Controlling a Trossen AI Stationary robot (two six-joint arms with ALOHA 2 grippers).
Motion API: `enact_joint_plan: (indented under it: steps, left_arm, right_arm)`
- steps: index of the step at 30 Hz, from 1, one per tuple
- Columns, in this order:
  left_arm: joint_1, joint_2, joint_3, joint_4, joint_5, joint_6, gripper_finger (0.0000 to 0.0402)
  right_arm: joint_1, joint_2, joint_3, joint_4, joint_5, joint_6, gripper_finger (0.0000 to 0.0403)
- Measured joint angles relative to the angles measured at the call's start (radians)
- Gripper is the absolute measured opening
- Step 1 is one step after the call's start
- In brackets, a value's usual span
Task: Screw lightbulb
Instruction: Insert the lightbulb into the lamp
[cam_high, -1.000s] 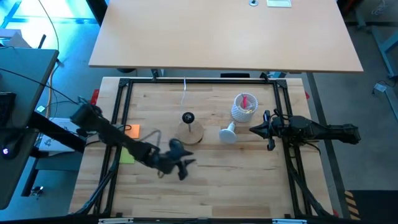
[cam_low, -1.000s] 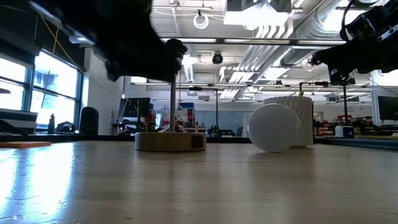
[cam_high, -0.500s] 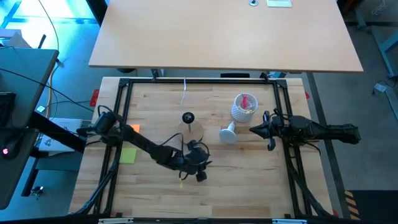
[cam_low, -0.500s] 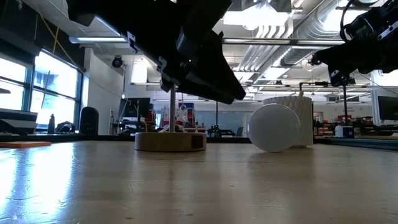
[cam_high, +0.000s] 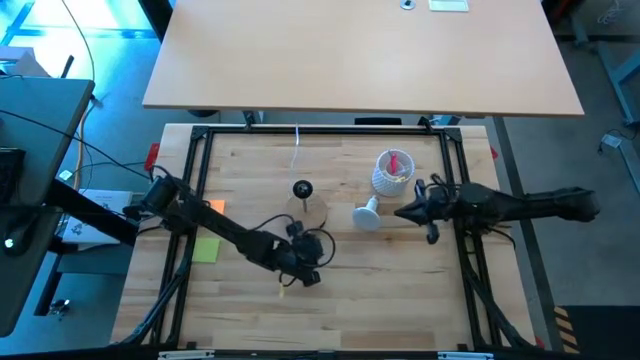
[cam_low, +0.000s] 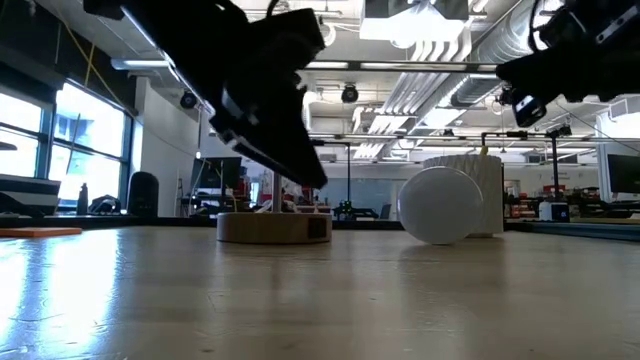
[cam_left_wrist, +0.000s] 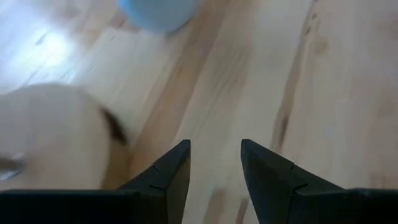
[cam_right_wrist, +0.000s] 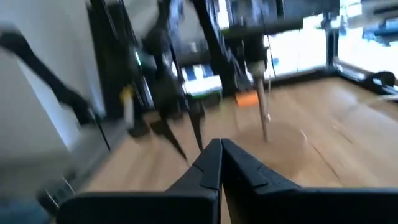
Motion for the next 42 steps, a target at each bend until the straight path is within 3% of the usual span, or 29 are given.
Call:
enact_joint_plan:
  steps: [6,15,17,23,27,31,37,42]
  left_arm:
    - [-0.008,-0.092,0.0,-0.149,-0.017,-0.005,0.0135]
    - [-0.041,-0.134,-0.009,-0.348,-0.111,-0.121,0.0135]
    - [-0.053,-0.134,-0.03,-0.377,-0.117,-0.165,0.0135]
    - [-0.106,-0.134,-0.08,-0.466,-0.138,-0.312,0.0135]
    - [-0.142,-0.134,-0.12,-0.472,-0.168,-0.391,0.0135]
    - [-0.171,-0.134,-0.15,-0.472,-0.174,-0.465,0.0135]
    - [-0.219,-0.133,-0.16,-0.471,-0.189,-0.541,0.0135]
    - [-0.244,-0.133,-0.16,-0.468,-0.197,-0.573,0.0135]
  right_arm:
    - [0.0,0.322,0.281,-0.365,-0.066,-0.249,0.0017]
    - [-0.011,0.683,0.634,-0.788,-0.023,-0.486,0.0019]
    - [-0.024,0.751,0.701,-0.85,0.035,-0.493,0.002]
    - [-0.078,0.959,0.892,-1.073,0.086,-0.526,0.0081]
    - [-0.093,1.071,0.963,-1.114,0.134,-0.642,0.0149]
    - [-0.081,1.159,0.982,-1.114,0.255,-0.798,0.0195]
    - [-0.027,1.24,0.983,-1.105,0.255,-0.92,0.0204]
    - [0.067,1.247,0.983,-1.055,0.159,-0.823,0.0202]
